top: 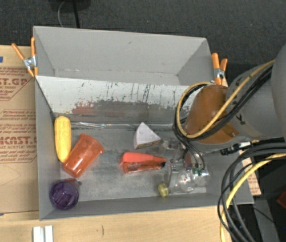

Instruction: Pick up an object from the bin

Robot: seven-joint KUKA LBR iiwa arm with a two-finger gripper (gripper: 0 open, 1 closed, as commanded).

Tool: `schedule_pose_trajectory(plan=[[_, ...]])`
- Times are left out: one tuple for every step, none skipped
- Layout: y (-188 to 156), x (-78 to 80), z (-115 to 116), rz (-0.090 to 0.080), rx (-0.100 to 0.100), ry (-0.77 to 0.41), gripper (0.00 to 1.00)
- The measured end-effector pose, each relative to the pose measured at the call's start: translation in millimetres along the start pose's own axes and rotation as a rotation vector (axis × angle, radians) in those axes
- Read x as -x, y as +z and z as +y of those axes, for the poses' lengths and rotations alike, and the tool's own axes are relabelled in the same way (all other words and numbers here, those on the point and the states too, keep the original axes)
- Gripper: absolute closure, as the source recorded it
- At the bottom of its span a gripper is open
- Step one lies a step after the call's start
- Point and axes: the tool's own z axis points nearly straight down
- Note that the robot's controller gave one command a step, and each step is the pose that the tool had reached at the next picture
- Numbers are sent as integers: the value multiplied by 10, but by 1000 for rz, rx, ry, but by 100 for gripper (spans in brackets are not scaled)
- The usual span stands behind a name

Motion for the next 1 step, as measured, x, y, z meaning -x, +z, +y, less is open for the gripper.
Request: schedule_pose_trajectory(plan=[[-9,-51,288,-9,0,62,0]])
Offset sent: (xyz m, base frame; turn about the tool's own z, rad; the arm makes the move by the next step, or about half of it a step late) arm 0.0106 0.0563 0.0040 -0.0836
